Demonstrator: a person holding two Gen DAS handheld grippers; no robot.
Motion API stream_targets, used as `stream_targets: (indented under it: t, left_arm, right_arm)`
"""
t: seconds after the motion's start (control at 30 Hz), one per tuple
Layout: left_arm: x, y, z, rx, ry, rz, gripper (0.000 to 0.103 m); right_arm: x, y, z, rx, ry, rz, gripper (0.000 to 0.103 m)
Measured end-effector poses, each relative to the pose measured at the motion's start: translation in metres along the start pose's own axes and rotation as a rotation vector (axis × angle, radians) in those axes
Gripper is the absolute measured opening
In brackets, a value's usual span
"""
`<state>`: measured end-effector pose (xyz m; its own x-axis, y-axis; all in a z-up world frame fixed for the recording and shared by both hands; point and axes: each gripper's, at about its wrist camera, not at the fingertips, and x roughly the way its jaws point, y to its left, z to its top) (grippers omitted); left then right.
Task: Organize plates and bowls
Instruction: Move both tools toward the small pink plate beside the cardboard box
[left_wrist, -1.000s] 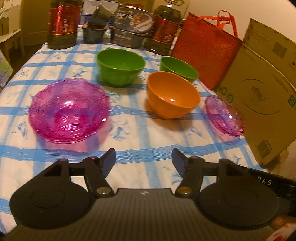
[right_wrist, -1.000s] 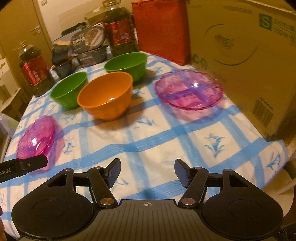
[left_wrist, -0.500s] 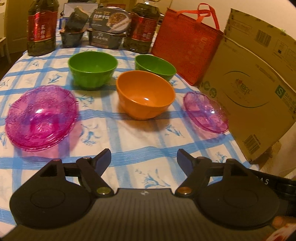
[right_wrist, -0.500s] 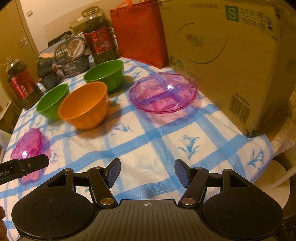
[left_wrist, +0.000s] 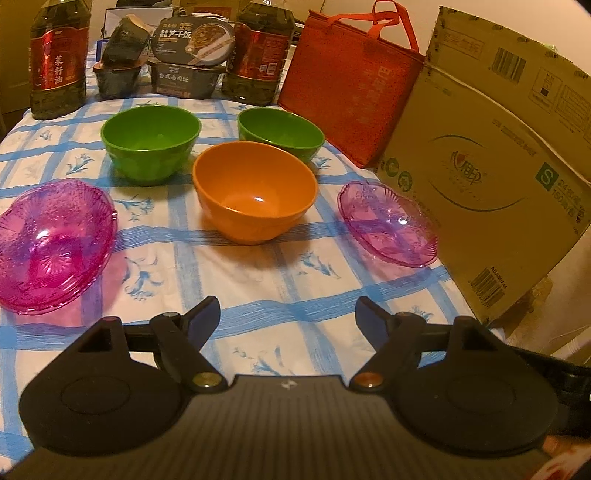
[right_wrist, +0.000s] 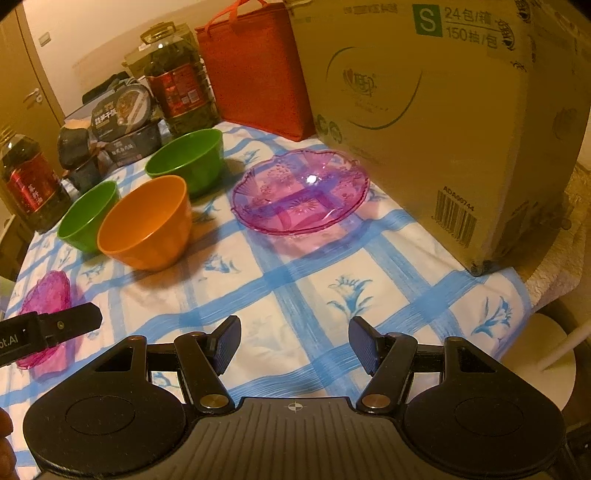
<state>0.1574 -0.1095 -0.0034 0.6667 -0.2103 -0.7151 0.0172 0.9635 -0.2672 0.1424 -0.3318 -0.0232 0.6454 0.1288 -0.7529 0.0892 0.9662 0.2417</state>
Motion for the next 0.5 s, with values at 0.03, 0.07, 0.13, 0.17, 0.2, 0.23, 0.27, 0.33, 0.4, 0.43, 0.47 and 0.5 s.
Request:
stream_targets:
  t: [0.03,0.07,0.13,0.17,0.2,0.23,0.27,0.33,0.4,0.43,0.47,0.5]
  left_arm:
    - [0.002,-0.002,0.001,0.003,0.001,-0.002,0.078]
    - [0.004,-0.004,0.001,0.007,0.0,-0.003,0.078]
    - [0.008,-0.009,0.003,0.013,0.0,-0.008,0.078]
    - [0.009,-0.011,0.004,0.014,0.0,-0.01,0.078]
    - [0.012,-0.013,0.005,0.014,-0.001,-0.013,0.078]
    - [0.014,-0.015,0.006,0.013,-0.001,-0.017,0.078]
    - [0.017,-0.017,0.008,0.011,-0.002,-0.022,0.078]
    - [0.022,-0.022,0.011,0.007,-0.009,-0.04,0.078]
    - [0.029,-0.027,0.013,0.007,-0.016,-0.05,0.078]
    - [0.034,-0.03,0.014,0.007,-0.017,-0.053,0.078]
    - [0.038,-0.033,0.016,0.004,-0.017,-0.057,0.078]
    - [0.043,-0.035,0.017,0.0,-0.015,-0.061,0.078]
  right_arm:
    - [0.001,-0.002,0.001,0.003,0.0,-0.001,0.065]
    - [0.001,-0.004,0.002,0.006,-0.001,-0.003,0.065]
    - [0.002,-0.008,0.004,0.012,-0.006,-0.004,0.065]
    - [0.003,-0.01,0.005,0.018,-0.012,-0.005,0.065]
    - [0.003,-0.012,0.007,0.024,-0.017,-0.006,0.065]
    - [0.003,-0.015,0.008,0.028,-0.023,-0.008,0.065]
    - [0.005,-0.017,0.01,0.03,-0.027,-0.009,0.065]
    - [0.007,-0.022,0.014,0.037,-0.034,-0.015,0.065]
    - [0.011,-0.028,0.019,0.047,-0.041,-0.016,0.065]
    - [0.013,-0.031,0.022,0.051,-0.048,-0.016,0.065]
    - [0.015,-0.033,0.025,0.054,-0.055,-0.016,0.065]
    - [0.016,-0.036,0.027,0.056,-0.061,-0.014,0.065]
